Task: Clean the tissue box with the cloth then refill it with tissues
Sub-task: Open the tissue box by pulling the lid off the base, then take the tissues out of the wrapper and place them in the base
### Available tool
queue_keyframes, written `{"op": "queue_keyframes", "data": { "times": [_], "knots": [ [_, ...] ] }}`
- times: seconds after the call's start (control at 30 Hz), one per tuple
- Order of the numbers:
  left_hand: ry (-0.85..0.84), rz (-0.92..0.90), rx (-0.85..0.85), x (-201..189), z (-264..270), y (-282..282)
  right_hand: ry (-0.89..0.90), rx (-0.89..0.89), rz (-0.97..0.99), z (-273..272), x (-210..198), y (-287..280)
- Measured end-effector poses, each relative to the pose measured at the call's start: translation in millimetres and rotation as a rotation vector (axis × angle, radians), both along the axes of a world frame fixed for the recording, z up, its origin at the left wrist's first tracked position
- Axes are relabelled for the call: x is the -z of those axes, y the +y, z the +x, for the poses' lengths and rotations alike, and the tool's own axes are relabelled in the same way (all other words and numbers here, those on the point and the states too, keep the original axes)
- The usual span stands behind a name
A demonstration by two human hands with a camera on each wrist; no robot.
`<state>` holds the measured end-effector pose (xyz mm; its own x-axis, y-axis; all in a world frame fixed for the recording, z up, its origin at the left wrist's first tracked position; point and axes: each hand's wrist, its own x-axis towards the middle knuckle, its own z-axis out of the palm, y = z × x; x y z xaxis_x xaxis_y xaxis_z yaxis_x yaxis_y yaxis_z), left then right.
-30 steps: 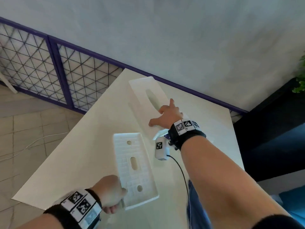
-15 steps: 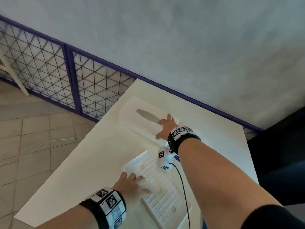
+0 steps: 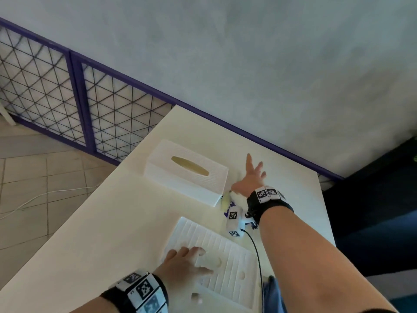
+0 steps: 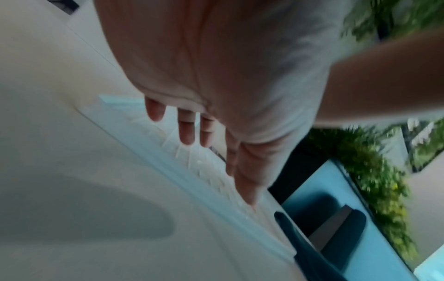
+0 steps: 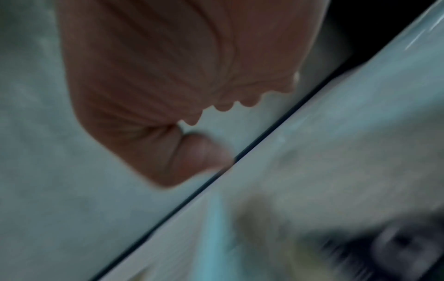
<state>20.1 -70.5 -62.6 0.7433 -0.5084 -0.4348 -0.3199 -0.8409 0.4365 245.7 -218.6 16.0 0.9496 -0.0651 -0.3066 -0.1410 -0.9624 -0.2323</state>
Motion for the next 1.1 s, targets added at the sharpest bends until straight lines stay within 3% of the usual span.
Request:
{"op": "queue_keyframes", "data": {
  "times": [0.1, 0.23, 0.37, 0.53, 0.6, 0.67, 0.77, 0.83, 0.93, 1.0, 1.1],
  "knots": [
    [0.043, 0.034, 0.013, 2, -5, 12, 0.115, 0.127, -0.148, -4, 7, -63],
    [0.117, 0.078, 0.031, 3, -6, 8, 0.338, 0.096, -0.202, -27, 25, -118],
    [0.078, 0.1, -0.012, -2, -1, -9, 0.211, 0.178, -0.185, -46, 32, -134],
    [0.014, 0.055, -0.125, -10, 3, -16, -0.002, 0.31, -0.013, -80, 8, -132],
    [-0.046, -0.115, -0.244, -23, 4, -15, -0.081, 0.28, 0.173, -108, -4, -115],
    [-0.006, -0.419, -0.43, -43, 6, -9, -0.106, 0.188, 0.348, -138, -11, -88],
    [0.075, -0.808, -0.617, -75, 8, 10, -0.097, -0.003, 0.42, -177, -14, -36],
    [0.063, -0.937, -0.75, -90, 5, 25, -0.095, -0.095, 0.548, -193, -11, -5],
    [-0.201, -0.822, -1.001, -104, -10, 52, 0.063, -0.243, 0.758, -208, -9, 29],
    [-0.334, -0.703, -1.083, -108, -25, 75, 0.174, -0.369, 0.656, -212, -11, 39],
    [-0.396, -0.438, -1.055, -110, -50, 102, 0.169, -0.423, 0.54, -208, -13, 43]
  ]
}}
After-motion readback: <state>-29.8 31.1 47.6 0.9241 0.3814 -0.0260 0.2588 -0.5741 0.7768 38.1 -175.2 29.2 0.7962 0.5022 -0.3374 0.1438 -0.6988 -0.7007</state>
